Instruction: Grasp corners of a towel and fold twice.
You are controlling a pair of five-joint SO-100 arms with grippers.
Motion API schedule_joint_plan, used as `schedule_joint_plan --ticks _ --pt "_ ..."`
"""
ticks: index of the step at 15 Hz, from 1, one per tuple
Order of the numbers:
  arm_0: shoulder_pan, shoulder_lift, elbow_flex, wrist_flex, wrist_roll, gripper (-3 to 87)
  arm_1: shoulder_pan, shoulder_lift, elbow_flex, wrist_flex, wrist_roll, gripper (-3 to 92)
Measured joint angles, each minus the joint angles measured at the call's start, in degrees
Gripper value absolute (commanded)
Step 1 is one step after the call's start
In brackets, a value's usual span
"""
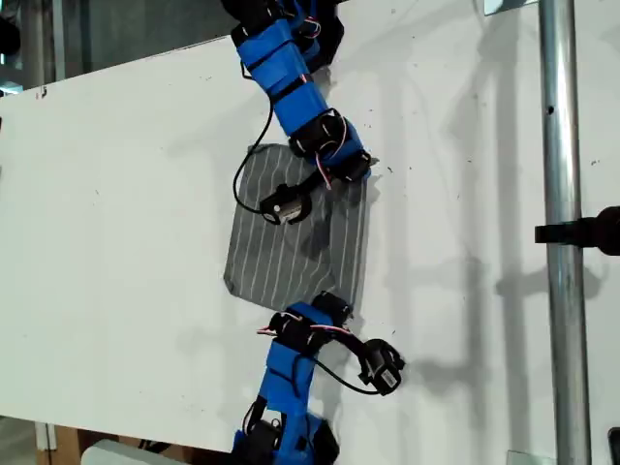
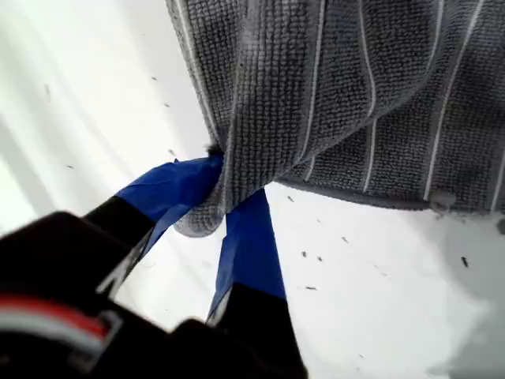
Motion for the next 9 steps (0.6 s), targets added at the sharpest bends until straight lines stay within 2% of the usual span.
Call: schedule_joint_plan --ticks 3,5,7,9 --pt "2.72 0.00 -0.09 -0.09 -4.92 -2.8 -2.72 0.00 -0.09 -0.18 4.31 -0.3" --pt "1.05 0.00 -0.09 0.35 -3.43 -2.8 0.79 0.53 -0.09 3.25 4.57 -0.3" --pt "-5.80 0.00 0.00 1.05 3.96 -2.8 9.67 4.13 2.20 5.01 2.46 -0.3" --pt "-15.47 -0.70 -1.76 1.32 14.33 -2.8 20.83 8.00 5.63 5.10 -3.96 -0.3"
